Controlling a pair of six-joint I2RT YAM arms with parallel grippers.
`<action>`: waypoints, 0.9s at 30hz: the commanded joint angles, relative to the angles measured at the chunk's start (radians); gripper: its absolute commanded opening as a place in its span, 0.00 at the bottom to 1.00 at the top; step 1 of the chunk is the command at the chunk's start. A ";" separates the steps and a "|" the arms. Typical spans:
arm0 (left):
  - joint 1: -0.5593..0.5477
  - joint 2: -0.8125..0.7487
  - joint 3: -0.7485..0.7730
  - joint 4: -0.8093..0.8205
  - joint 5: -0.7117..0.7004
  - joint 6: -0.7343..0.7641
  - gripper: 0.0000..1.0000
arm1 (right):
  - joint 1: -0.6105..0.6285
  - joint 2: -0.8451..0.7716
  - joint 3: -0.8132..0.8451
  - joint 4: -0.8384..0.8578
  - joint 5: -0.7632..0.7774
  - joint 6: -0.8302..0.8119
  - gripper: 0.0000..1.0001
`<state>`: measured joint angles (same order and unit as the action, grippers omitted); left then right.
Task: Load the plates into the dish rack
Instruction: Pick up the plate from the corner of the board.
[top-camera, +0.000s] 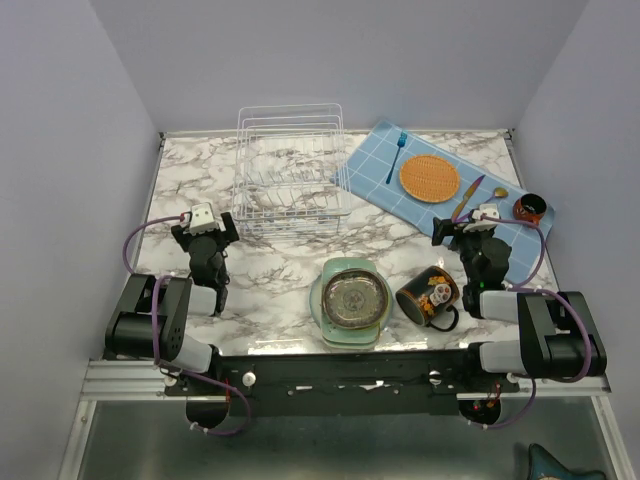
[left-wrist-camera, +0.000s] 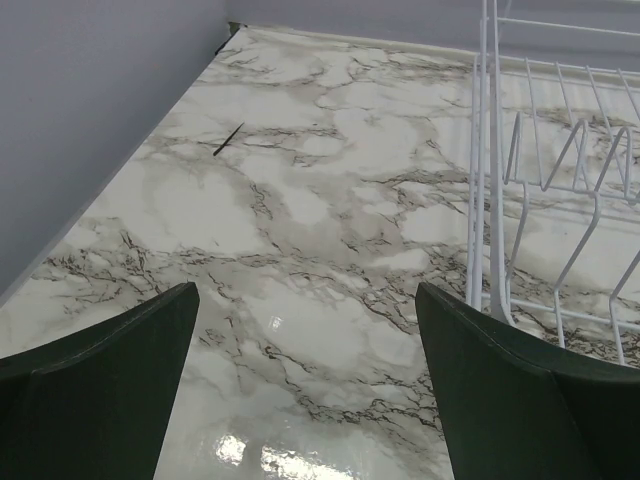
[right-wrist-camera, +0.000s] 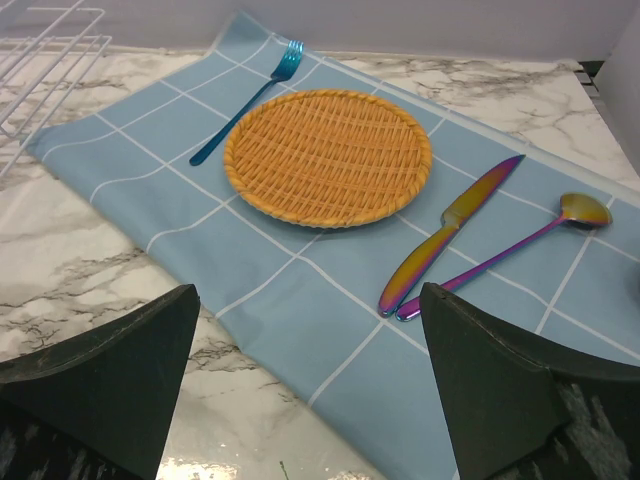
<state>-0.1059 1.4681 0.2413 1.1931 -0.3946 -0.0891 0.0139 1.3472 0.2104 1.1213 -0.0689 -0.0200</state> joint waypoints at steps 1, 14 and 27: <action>0.002 0.006 0.013 0.008 -0.012 0.002 0.99 | 0.003 -0.003 0.015 0.003 -0.011 -0.011 1.00; -0.001 0.000 0.010 0.017 -0.089 -0.009 0.99 | 0.003 -0.003 0.014 0.006 -0.011 -0.014 1.00; -0.037 -0.411 0.303 -0.576 -0.172 -0.129 0.99 | 0.018 -0.246 0.507 -0.846 0.132 0.192 1.00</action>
<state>-0.1333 1.1740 0.3611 0.9039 -0.5659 -0.1326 0.0143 1.1358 0.5568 0.6334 0.0410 0.0547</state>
